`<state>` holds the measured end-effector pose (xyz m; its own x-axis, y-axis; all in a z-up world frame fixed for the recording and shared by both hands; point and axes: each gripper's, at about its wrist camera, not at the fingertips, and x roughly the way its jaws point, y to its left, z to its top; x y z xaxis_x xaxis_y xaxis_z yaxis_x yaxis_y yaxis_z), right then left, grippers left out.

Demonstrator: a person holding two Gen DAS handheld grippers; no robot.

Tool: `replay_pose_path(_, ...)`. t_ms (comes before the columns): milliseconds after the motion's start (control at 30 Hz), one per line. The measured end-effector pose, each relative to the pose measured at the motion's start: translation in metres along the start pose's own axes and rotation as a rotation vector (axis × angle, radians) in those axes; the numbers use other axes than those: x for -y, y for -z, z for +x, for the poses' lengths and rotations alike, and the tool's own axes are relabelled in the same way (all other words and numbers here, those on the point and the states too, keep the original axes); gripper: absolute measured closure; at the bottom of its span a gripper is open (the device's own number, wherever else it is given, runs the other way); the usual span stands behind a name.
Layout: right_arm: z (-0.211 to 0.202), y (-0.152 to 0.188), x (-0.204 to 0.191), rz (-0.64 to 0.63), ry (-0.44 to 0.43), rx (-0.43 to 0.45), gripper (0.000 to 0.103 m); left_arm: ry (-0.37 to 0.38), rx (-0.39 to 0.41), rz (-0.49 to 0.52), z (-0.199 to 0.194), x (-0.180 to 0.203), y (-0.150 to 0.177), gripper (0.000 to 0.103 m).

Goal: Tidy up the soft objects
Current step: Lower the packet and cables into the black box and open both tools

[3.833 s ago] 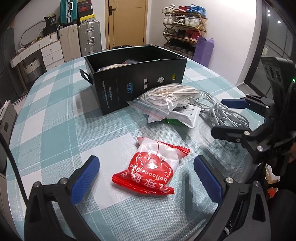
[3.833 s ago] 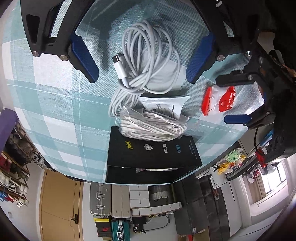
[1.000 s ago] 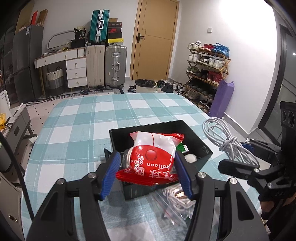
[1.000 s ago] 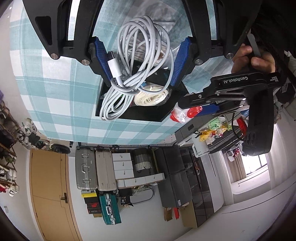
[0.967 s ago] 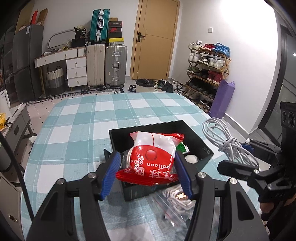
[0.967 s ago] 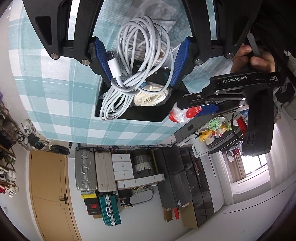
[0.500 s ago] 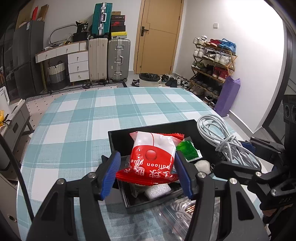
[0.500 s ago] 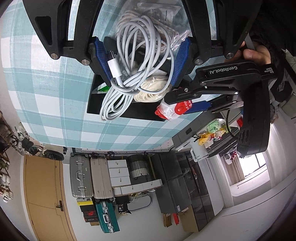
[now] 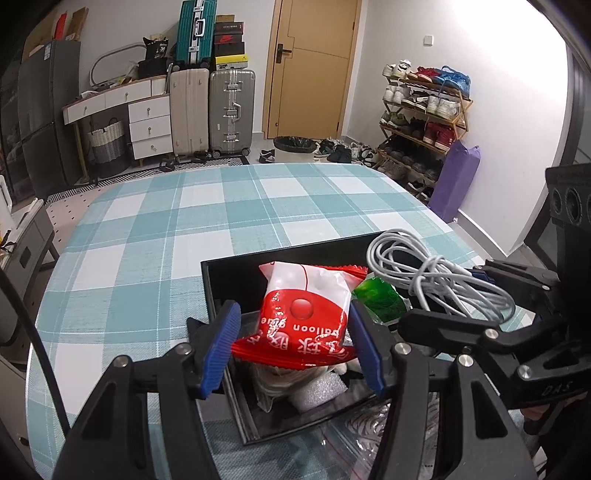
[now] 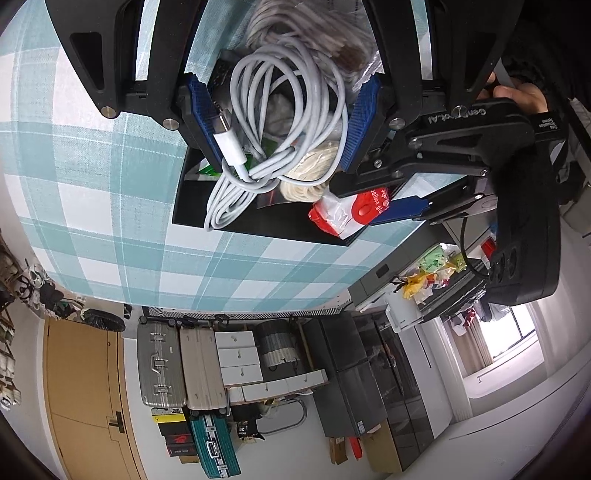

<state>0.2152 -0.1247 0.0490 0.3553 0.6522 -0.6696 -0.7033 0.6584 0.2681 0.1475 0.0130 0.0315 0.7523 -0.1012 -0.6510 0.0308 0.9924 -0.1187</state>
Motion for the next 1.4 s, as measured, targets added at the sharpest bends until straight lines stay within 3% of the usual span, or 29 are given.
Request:
replay_pose_path(633, 0.022, -0.010, 0.004, -0.100, 0.006, -0.082, 0.040, -0.019, -0.008, 0.056, 0.009, 0.003, -0.001, 0.044)
replay_pose_path(800, 0.025, -0.008, -0.002, -0.100, -0.022, -0.148, 0.040, -0.018, -0.010, 0.073, 0.007, 0.004, 0.000, 0.043)
replay_pose_path(1067, 0.025, -0.006, -0.005, -0.132, 0.014, -0.134, 0.040, -0.011, -0.017, 0.099, 0.005, 0.006, 0.002, 0.044)
replay_pose_path(1400, 0.033, -0.011, 0.001, -0.199, -0.021, -0.143, 0.039, -0.014, -0.020, 0.105, 0.005, 0.006, 0.002, 0.044)
